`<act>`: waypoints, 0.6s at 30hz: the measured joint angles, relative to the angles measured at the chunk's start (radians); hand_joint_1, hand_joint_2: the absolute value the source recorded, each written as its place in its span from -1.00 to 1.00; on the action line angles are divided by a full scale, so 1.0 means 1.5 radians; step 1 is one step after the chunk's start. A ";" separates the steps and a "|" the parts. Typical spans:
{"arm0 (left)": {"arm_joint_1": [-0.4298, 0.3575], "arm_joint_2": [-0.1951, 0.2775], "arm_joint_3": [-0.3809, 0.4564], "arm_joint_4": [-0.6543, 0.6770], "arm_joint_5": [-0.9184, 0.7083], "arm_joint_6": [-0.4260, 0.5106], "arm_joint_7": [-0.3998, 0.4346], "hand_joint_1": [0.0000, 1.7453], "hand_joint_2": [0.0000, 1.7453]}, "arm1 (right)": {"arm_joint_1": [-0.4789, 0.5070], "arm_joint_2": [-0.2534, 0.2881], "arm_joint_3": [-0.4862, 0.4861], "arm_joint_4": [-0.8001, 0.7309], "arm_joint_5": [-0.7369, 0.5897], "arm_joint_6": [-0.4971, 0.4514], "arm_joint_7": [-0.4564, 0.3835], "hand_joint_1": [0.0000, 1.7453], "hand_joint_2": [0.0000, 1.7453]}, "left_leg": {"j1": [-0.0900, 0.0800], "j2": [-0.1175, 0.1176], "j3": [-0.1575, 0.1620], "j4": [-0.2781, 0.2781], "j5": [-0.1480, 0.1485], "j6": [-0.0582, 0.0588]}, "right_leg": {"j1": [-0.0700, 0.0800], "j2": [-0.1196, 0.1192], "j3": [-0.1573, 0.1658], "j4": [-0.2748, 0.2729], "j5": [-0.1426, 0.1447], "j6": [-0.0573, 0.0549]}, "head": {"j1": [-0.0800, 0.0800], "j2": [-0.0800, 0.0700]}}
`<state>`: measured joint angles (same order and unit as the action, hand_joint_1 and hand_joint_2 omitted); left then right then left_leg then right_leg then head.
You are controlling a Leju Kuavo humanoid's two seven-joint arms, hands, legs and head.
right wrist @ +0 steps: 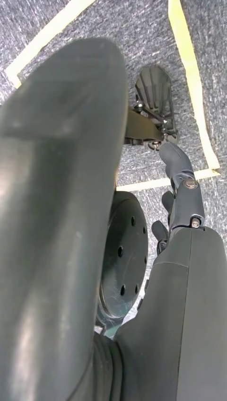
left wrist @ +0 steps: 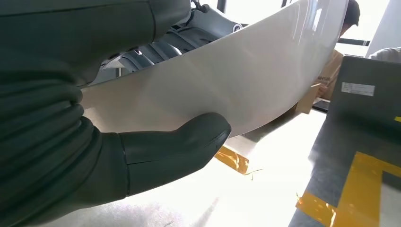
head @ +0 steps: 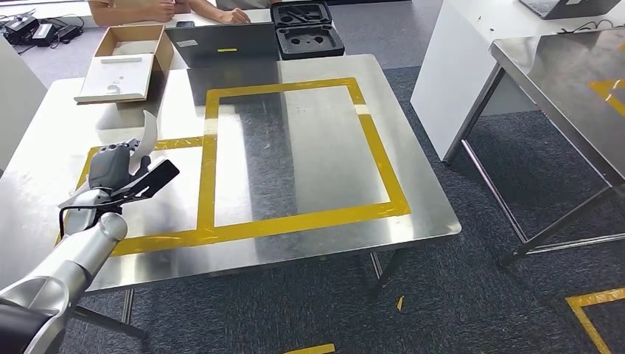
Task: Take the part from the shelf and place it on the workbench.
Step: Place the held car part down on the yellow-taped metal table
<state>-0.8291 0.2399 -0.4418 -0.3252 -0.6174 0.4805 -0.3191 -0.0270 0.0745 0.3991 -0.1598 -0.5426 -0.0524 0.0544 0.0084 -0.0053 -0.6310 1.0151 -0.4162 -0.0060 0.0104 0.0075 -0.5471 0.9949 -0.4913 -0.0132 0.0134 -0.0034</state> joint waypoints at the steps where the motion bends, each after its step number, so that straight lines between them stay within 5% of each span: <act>1: 0.000 -0.004 -0.004 0.004 -0.005 0.007 0.000 1.00 1.00 | 0.000 0.000 0.000 0.000 0.000 0.001 0.000 -1.00 -1.00 | 0.000 0.000 0.000 0.000 0.000 0.000 | 0.000 0.000 0.000 0.000 0.000 0.000 | 0.000 0.000; 5: -0.001 -0.015 -0.016 0.014 -0.010 0.013 0.001 1.00 1.00 | 0.003 -0.001 0.001 0.000 0.001 0.001 -0.001 -1.00 -1.00 | 0.001 0.000 0.000 0.000 0.000 0.000 | 0.001 0.000 0.000 0.002 0.000 0.000 | 0.000 0.000; 9: -0.001 -0.020 -0.023 0.020 -0.014 0.016 0.001 -1.00 1.00 | 0.004 -0.002 0.001 0.000 0.001 0.001 -0.001 -1.00 -1.00 | 0.001 0.000 0.000 0.000 0.001 -0.001 | 0.001 0.000 -0.001 0.003 0.000 -0.001 | 0.000 0.000; 13: -0.002 -0.023 -0.029 0.021 -0.032 0.038 -0.002 -1.00 -1.00 | 0.004 -0.002 0.003 0.000 0.007 0.006 -0.006 -1.00 -1.00 | 0.001 0.000 0.001 0.000 0.001 -0.001 | 0.001 0.000 -0.001 0.003 -0.001 -0.001 | 0.000 0.000; 18: -0.012 -0.027 -0.032 0.018 -0.030 0.053 -0.011 -1.00 -1.00 | 0.005 -0.002 0.006 0.000 0.010 0.009 -0.010 -1.00 -1.00 | 0.001 0.000 0.001 0.000 0.001 -0.002 | 0.001 0.000 -0.001 0.004 -0.001 -0.001 | 0.000 0.000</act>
<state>-0.8472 0.1997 -0.4891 -0.2979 -0.6631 0.5606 -0.3350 -0.0200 0.0719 0.4084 -0.1598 -0.5281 -0.0390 0.0389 0.0098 -0.0047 -0.6301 1.0147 -0.4142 -0.0091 0.0119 0.0075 -0.5493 1.0007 -0.4924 -0.0149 0.0134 -0.0034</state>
